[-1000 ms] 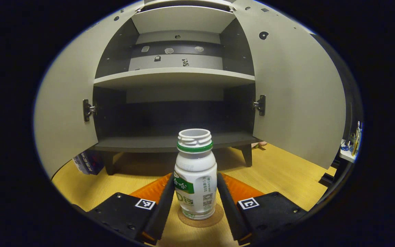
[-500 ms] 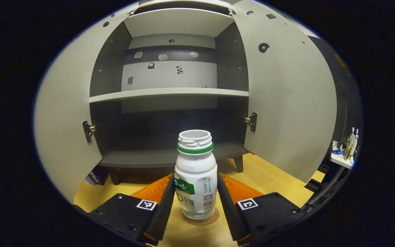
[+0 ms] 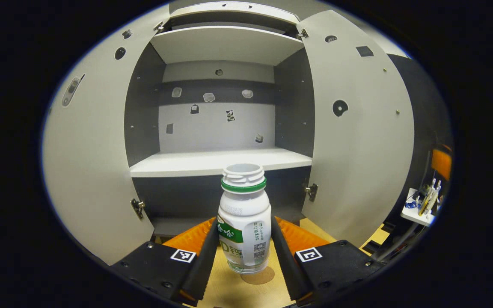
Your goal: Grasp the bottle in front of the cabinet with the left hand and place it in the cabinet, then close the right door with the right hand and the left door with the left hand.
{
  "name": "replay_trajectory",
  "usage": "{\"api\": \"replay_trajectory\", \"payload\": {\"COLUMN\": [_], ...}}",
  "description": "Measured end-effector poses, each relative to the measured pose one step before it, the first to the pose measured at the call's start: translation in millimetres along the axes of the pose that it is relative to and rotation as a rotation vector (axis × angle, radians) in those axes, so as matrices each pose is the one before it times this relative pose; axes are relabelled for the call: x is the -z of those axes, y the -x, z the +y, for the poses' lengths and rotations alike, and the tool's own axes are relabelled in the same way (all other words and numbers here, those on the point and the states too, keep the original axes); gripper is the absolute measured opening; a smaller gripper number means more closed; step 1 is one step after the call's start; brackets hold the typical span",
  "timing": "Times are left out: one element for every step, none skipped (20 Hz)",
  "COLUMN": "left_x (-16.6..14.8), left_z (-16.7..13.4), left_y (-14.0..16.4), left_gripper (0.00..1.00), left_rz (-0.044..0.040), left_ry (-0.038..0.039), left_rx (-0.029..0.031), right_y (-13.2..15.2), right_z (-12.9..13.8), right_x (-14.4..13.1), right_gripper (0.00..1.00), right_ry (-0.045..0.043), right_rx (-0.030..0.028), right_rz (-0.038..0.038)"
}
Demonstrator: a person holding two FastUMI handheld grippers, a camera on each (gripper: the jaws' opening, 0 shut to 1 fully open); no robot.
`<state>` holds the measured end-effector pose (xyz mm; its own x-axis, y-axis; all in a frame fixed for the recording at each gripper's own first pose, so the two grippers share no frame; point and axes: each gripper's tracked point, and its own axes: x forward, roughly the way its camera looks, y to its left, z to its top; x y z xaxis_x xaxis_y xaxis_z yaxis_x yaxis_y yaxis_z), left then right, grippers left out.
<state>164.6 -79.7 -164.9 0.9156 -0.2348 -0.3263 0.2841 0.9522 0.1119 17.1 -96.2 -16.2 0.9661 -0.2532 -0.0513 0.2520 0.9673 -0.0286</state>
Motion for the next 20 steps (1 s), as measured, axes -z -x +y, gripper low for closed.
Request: {"api": "replay_trajectory", "payload": {"left_x": [-10.52,-10.00,-10.62,-11.19,-10.80,-9.95,-9.52,-9.34,-9.27,-11.39,-10.59,-7.41,-5.29,-4.91,-4.08,-3.28,-3.06,-3.09,-3.72,-3.90], "left_z": [0.21,-0.01,1.72,2.23,2.37,0.89,-0.51,-2.95,-1.19,1.38,1.65,0.58,1.92,1.57,2.96,3.74,3.95,3.38,3.32,4.34], "left_y": [-1.14,-1.90,-2.64,-4.88,-5.52,-5.03,-6.02,-7.19,-5.59,-7.09,-7.01,-7.36,-6.64,-8.54,-6.98,-8.19,-8.92,-8.20,-7.74,-7.74], "left_gripper": [0.71,0.71,0.71,0.71,0.71,0.71,0.71,0.71,0.71,0.71,0.71,0.71,0.71,0.71,0.71,0.71,0.71,0.71,0.71,0.71], "left_rz": [-0.00133,-0.00297,-0.00599,-0.00753,-0.00523,-0.00475,-0.00564,-0.00235,-0.00669,-0.01192,-0.00953,-0.00081,0.00806,0.00450,0.00497,0.00379,0.00525,0.00222,0.00176,-0.00173], "left_ry": [0.01236,0.00852,-0.00268,-0.01432,-0.01889,-0.01487,-0.00792,-0.00657,-0.00504,-0.00270,0.00148,0.00264,0.00170,-0.00315,-0.00623,-0.00527,0.00009,0.00662,0.00360,-0.00292], "left_rx": [0.01177,0.01125,0.00270,0.00117,0.00088,0.00225,0.00728,0.01483,0.00977,0.00178,0.00057,0.00187,-0.00117,0.00052,-0.00150,-0.00381,-0.00398,-0.00371,-0.00337,-0.00790], "right_y": [0.92,-0.70,0.71,0.40,0.55,0.17,-0.07,0.74,-0.97,-0.56,1.53,-0.57,-0.71,-0.48,-1.47,-1.84,-0.65,-1.55,-1.36,-0.89], "right_z": [-2.17,-2.14,-2.51,-2.42,-2.70,-2.45,-2.78,-4.10,-4.39,-4.07,-3.50,-3.42,-2.65,-4.79,-4.89,-4.26,-4.34,-3.58,-3.41,-3.49], "right_x": [0.36,-0.40,0.19,1.13,1.56,1.44,2.02,1.34,1.26,-1.02,-0.31,-0.47,0.73,0.14,1.48,2.04,2.70,3.12,2.51,2.04], "right_gripper": [0.99,0.98,0.98,0.98,0.98,0.98,0.98,0.98,0.98,0.98,0.99,0.98,0.98,0.98,0.98,0.98,0.98,0.98,0.98,0.98], "right_ry": [-0.00057,0.00158,0.00295,0.00231,-0.00222,-0.00667,-0.00787,-0.00584,-0.00454,-0.00479,-0.00512,-0.00480,-0.00225,0.00076,-0.00051,-0.00279,-0.00547,-0.00765,-0.00855,-0.00753], "right_rx": [0.00271,0.00564,0.00726,0.00669,0.00617,0.00554,0.00636,0.01033,0.01274,0.01205,0.01127,0.00852,0.00627,0.00757,0.01032,0.01068,0.01029,0.00866,0.00649,0.00702], "right_rz": [-0.00147,-0.00282,-0.00261,-0.00011,0.00233,0.00352,0.00395,0.00487,0.00376,-0.00273,-0.00474,-0.00337,-0.00121,0.00184,0.00183,0.00353,0.00657,0.01074,0.01062,0.00728]}}
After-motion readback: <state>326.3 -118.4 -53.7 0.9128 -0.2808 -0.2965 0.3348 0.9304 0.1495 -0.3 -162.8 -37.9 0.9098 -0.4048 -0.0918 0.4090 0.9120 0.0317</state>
